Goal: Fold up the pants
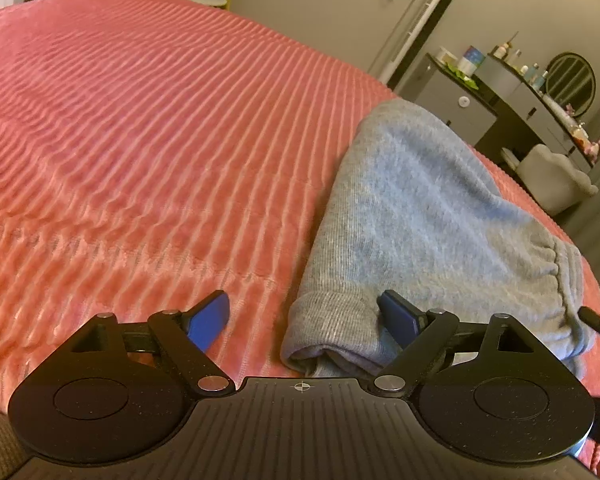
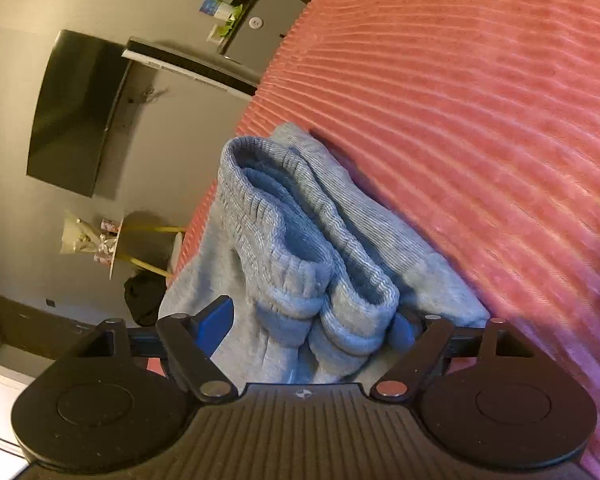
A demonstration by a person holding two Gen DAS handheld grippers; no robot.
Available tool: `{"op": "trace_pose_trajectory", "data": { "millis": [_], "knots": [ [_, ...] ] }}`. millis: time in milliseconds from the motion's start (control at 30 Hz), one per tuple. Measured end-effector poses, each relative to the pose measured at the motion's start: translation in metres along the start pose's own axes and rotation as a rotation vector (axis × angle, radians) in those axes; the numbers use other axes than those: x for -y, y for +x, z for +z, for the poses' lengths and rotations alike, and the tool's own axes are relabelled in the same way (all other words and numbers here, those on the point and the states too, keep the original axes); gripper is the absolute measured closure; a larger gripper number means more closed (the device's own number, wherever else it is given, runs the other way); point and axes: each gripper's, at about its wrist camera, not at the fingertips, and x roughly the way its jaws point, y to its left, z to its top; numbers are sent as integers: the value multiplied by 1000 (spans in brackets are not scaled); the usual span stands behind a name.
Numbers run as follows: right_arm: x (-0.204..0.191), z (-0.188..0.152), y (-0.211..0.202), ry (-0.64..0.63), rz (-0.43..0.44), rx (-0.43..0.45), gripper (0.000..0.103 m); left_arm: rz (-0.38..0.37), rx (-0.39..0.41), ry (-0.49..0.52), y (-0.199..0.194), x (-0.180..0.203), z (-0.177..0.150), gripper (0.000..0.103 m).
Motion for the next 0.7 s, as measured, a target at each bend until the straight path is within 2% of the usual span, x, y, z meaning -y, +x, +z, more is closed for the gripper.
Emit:
{"op": "trace_pose_trajectory", "data": {
  "millis": [67, 133, 300, 333, 433, 467, 500, 567, 600, 633, 667, 700],
  "knots": [
    [-13, -5, 1, -105, -11, 48, 55, 0, 0, -2, 0, 1, 0, 14],
    [-19, -11, 4, -152, -47, 70, 55, 1, 1, 1, 0, 1, 0, 13],
    [-25, -10, 18, -163, -91, 31, 50, 1, 3, 3, 0, 1, -1, 13],
    [-31, -10, 18, -191, -107, 39, 53, -2, 9, 1, -1, 0, -1, 15],
    [-67, -24, 14, -406, -208, 77, 61, -4, 36, -5, -6, 0, -1, 21],
    [-76, -27, 9, -422, -190, 89, 62, -4, 44, -10, -8, -1, 0, 22],
    [-79, -27, -2, -395, -115, 101, 62, -8, 49, -20, -9, -3, 0, 24],
    [-69, -20, -24, -284, 101, 123, 62, -19, 63, -48, -12, -7, 1, 25],
    [-63, -18, -30, -256, 152, 127, 62, -17, 73, -59, -13, -9, 2, 25],
    [-56, -16, -34, -256, 166, 135, 62, -12, 78, -64, -13, -10, 2, 25],
    [-49, -17, -35, -294, 114, 151, 61, -12, 72, -68, -12, -11, 4, 25],
    [-46, -19, -31, -358, 14, 158, 58, -20, 61, -72, -11, -12, 4, 28]
  ]
}}
